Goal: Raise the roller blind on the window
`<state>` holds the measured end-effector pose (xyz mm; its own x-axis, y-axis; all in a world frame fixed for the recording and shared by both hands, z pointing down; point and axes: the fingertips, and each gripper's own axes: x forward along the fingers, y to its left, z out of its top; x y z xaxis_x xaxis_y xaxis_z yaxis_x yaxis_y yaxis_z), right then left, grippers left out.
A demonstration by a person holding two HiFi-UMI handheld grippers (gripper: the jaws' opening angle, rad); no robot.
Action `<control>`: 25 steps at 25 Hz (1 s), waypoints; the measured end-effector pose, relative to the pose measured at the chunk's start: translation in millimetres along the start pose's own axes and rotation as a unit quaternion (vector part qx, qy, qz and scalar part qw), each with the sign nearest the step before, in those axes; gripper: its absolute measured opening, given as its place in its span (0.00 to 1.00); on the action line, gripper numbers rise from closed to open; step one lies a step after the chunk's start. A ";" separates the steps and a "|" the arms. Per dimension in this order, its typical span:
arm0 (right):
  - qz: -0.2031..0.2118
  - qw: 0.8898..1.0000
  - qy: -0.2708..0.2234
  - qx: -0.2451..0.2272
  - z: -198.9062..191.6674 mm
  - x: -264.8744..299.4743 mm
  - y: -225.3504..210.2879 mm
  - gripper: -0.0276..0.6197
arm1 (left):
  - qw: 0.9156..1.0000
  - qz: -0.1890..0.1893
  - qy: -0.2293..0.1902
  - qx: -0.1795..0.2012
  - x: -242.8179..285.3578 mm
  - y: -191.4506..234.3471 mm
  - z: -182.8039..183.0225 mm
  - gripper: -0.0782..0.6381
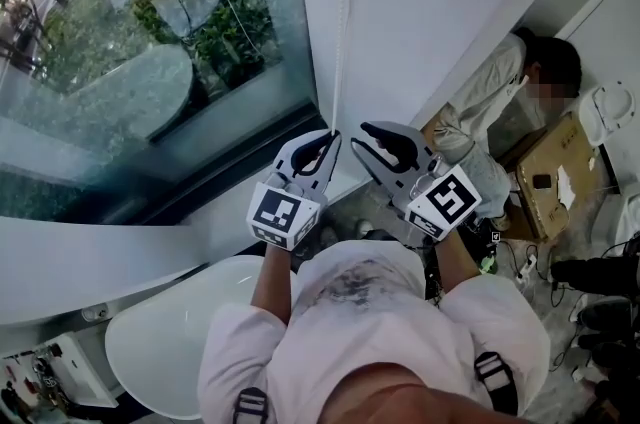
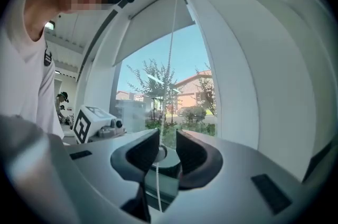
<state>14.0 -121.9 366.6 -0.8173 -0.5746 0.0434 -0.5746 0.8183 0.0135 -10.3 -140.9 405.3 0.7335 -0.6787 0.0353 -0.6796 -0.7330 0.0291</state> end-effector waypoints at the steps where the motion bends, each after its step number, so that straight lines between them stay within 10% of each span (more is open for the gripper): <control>1: 0.002 1.000 -0.006 -0.006 10.9 2.6 -0.1 0.28 | 1.000 0.000 0.000 0.001 0.5 -0.1 -0.1 0.12; 13: 0.018 0.997 -0.046 -0.056 95.0 37.3 -2.4 0.26 | 1.000 -0.001 -0.001 0.009 2.9 -2.8 -2.0 0.12; 25: 0.016 0.997 -0.046 -0.056 74.6 46.4 5.4 0.14 | 1.000 -0.001 0.016 -0.005 0.9 -2.9 -26.4 0.12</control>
<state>-30.2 -145.2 294.2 -0.8388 -0.5425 -0.0452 -0.5435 0.8301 0.1246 -7.8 -138.2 431.6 0.7340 -0.6757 0.0680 -0.6787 -0.7334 0.0383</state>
